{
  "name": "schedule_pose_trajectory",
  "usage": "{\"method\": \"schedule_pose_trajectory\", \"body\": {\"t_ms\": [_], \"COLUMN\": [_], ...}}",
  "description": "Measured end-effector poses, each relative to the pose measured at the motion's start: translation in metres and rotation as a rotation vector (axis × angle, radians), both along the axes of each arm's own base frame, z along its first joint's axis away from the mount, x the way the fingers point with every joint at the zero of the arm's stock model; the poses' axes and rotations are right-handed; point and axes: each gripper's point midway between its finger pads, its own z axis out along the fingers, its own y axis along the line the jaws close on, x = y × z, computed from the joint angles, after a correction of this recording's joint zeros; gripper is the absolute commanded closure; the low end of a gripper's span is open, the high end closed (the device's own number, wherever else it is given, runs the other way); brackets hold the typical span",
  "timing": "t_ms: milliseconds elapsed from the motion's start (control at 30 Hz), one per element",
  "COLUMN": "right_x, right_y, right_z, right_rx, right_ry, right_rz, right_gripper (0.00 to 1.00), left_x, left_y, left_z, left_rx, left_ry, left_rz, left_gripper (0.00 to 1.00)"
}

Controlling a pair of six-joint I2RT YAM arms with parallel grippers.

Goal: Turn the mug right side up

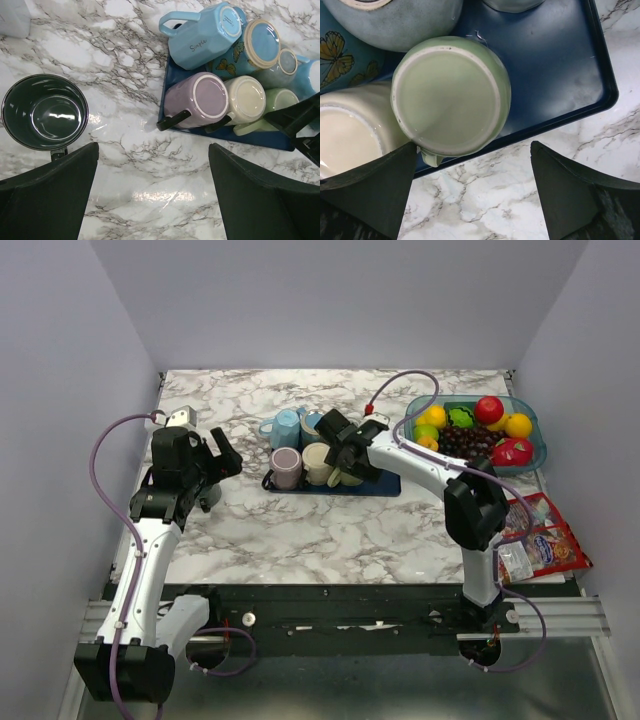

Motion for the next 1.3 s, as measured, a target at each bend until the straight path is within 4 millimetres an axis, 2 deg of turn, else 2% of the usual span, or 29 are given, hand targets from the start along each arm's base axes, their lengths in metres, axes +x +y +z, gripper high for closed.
{"method": "schedule_pose_trajectory", "body": {"t_ms": [233,333,367,467,633,733,767,833,933,967,1300], "right_x": [0.001,0.000,0.000,-0.004,-0.009,-0.008,-0.008,-0.009,-0.008,-0.008,-0.005], "right_y": [0.001,0.001,0.000,-0.004,-0.009,-0.009,-0.009,-0.010,-0.010,-0.010,-0.010], "right_z": [-0.022,-0.024,-0.025,-0.030,-0.035,-0.035,-0.035,-0.035,-0.034,-0.034,-0.030], "right_rx": [-0.024,-0.026,-0.028,-0.037,-0.056,-0.059,-0.062,-0.067,-0.077,-0.079,-0.099], "right_ry": [0.029,0.031,0.031,0.039,0.054,0.054,0.054,0.056,0.055,0.054,0.044], "right_rz": [-0.009,-0.013,-0.014,-0.013,-0.007,-0.001,0.002,0.010,0.025,0.029,0.092], "right_gripper": [0.03,0.14,0.21,0.34,0.45,0.55,0.63,0.71,0.90,0.99,0.99], "left_x": [0.000,0.000,0.000,0.000,0.000,0.000,0.000,0.000,0.000,0.000,0.000], "left_y": [0.000,0.000,0.000,0.000,-0.001,-0.002,-0.001,-0.002,-0.001,-0.001,-0.004], "left_z": [0.000,0.000,0.000,-0.003,-0.009,-0.010,-0.010,-0.009,-0.009,-0.009,-0.008], "left_rx": [0.010,0.009,0.009,0.009,0.007,0.005,0.005,0.005,0.006,0.006,-0.002], "left_ry": [-0.002,-0.003,-0.005,0.000,0.009,0.009,0.007,0.005,0.005,0.004,0.001], "left_rz": [-0.010,-0.010,-0.010,-0.011,-0.013,-0.016,-0.016,-0.017,-0.017,-0.017,-0.031], "left_gripper": [0.01,0.01,0.01,0.01,0.01,0.01,0.01,0.01,0.01,0.01,0.01]}}
